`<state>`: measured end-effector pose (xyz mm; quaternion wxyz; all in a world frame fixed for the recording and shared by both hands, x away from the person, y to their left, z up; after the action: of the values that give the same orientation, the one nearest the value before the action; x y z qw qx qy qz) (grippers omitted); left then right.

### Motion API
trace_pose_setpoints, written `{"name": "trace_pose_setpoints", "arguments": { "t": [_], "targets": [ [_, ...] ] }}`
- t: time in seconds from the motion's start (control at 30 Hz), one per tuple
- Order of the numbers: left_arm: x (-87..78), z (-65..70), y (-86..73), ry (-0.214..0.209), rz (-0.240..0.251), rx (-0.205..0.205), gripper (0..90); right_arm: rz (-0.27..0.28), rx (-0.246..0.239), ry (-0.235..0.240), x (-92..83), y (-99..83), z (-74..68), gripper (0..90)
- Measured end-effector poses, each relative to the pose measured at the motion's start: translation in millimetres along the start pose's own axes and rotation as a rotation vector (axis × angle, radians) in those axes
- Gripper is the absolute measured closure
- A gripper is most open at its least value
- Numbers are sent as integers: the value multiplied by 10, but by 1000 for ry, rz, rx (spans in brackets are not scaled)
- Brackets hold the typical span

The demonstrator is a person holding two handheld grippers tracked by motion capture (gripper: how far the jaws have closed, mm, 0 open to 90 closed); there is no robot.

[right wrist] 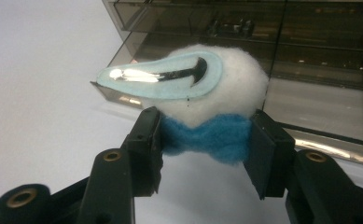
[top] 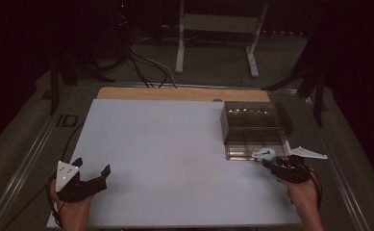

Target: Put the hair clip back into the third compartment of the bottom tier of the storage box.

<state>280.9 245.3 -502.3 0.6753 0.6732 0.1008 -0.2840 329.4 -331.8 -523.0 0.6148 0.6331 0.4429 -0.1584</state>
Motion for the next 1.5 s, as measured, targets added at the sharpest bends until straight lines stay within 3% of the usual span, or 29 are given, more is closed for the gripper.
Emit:
{"name": "trace_pose_setpoints", "arguments": {
  "t": [1.13, 1.5],
  "targets": [
    [23, 9, -12, 4, -11, 2, 33, 59, 109, -53, -17, 132, 161, 515],
    [12, -4, -9, 4, -7, -3, 33, 65, 124, -75, -2, 171, 205, 516]
  ]
}}
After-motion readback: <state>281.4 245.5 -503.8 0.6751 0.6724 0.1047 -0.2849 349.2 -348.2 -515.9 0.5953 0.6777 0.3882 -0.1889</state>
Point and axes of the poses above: each handheld gripper's, and its own axes: x roughly forward along the jaws, y roughly out of its top, z roughly to its right, the point moved 7 cm from there along x, roughly forward along the jaws, and after that the axes turned 9 degrees about -z, right-handed, at the moved point
